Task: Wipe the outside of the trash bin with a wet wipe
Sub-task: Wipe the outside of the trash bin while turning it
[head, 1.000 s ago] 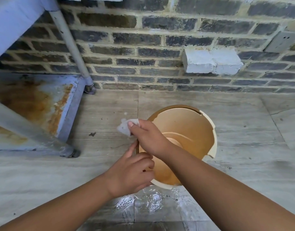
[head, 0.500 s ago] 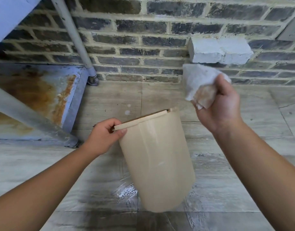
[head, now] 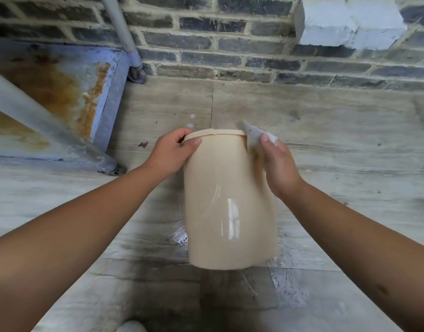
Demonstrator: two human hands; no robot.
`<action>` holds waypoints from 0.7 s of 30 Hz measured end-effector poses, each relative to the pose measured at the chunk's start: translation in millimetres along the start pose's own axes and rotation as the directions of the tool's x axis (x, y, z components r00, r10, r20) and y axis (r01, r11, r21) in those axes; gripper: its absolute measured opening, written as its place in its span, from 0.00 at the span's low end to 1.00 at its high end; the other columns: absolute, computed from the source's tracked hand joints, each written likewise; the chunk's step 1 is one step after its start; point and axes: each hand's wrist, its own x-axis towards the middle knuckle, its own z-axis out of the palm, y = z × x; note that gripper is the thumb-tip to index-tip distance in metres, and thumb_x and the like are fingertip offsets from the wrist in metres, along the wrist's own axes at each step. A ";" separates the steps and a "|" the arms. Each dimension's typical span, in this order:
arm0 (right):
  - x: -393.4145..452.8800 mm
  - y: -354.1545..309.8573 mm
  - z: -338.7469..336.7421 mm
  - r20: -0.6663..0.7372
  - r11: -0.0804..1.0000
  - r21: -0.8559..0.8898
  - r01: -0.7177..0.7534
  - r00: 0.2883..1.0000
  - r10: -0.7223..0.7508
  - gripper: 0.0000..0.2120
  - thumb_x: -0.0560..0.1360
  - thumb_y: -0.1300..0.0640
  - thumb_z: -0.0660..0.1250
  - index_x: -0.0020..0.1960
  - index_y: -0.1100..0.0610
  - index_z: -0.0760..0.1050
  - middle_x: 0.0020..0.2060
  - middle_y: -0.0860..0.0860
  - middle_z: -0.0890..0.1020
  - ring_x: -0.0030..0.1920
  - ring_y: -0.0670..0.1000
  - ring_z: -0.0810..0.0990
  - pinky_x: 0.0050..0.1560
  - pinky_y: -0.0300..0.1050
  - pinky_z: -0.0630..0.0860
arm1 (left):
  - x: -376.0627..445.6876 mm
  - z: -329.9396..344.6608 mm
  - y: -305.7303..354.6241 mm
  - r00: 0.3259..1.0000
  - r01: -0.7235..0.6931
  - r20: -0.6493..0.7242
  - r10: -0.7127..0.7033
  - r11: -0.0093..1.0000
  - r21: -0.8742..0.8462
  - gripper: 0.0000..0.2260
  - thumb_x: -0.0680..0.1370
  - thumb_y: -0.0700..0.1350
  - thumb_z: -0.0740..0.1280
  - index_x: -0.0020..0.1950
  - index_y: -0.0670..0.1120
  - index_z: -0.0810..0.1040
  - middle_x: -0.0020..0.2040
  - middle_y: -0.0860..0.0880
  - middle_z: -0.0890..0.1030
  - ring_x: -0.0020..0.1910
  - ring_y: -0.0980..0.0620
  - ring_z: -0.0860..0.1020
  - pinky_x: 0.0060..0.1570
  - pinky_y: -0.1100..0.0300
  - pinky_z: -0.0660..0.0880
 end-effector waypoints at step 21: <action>-4.6 46.8 31.3 0.483 0.389 -0.747 0.540 0.842 -0.242 0.26 0.82 0.48 0.50 0.78 0.53 0.56 0.78 0.50 0.56 0.78 0.50 0.48 0.75 0.50 0.47 | 13.7 4.6 -1.2 0.984 -0.064 -0.132 0.120 0.926 0.371 0.11 0.74 0.58 0.65 0.43 0.52 0.78 0.33 0.55 0.76 0.36 0.53 0.74 0.43 0.50 0.76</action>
